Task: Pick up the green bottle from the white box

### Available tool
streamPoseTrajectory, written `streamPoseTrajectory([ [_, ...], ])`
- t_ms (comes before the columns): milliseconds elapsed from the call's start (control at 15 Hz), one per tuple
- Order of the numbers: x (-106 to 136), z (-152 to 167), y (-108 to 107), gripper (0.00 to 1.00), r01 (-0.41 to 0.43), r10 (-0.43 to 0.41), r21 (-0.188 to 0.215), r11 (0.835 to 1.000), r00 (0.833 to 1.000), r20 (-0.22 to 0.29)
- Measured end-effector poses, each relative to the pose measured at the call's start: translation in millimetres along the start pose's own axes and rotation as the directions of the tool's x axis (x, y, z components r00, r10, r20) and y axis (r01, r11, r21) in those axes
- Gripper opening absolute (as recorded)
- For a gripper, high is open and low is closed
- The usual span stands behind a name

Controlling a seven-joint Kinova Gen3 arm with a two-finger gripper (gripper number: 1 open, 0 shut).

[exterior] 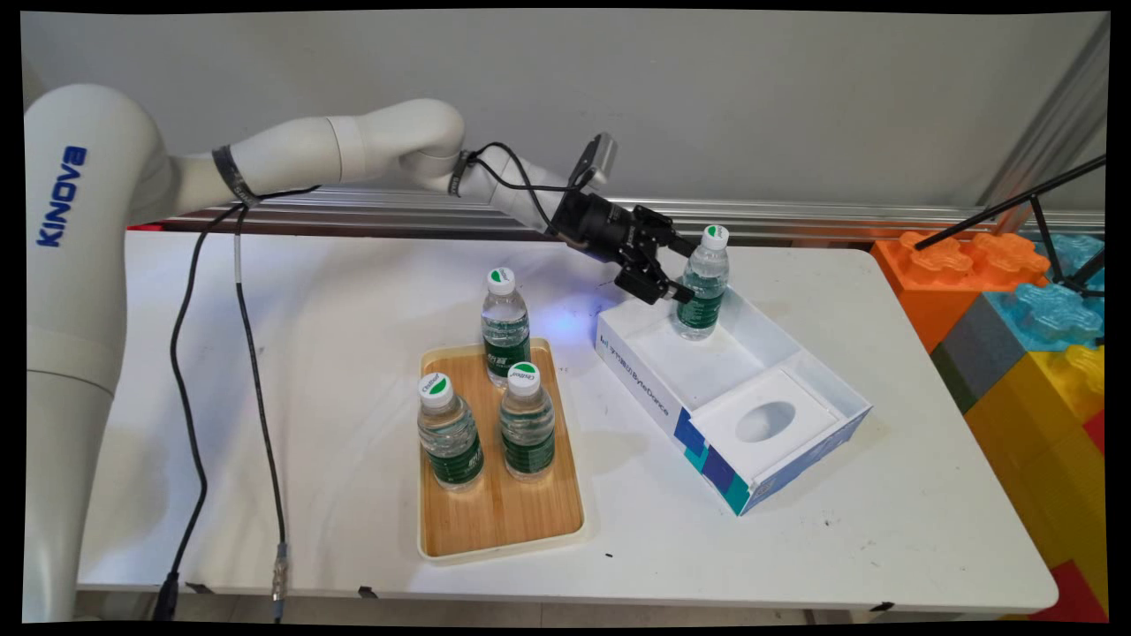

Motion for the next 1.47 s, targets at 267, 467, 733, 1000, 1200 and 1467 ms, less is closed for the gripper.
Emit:
streamPoseTrajectory([
  [267, 0, 6, 0, 1.00, -0.004, 0.004, -0.006, 1.000, 1.000, -0.011],
  [467, 0, 10, -1, 1.00, -0.010, 0.010, -0.005, 1.000, 1.000, -0.015],
  [733, 0, 13, -7, 1.00, -0.022, 0.022, 0.007, 1.000, 1.000, -0.020],
  [1000, -1, 14, -12, 1.00, -0.033, 0.034, 0.021, 0.999, 0.999, -0.022],
  [1200, -2, 15, -16, 1.00, -0.045, 0.046, 0.030, 0.999, 0.999, -0.022],
  [1467, -2, 15, -17, 0.00, -0.065, 0.066, 0.030, 0.997, 0.998, -0.021],
])
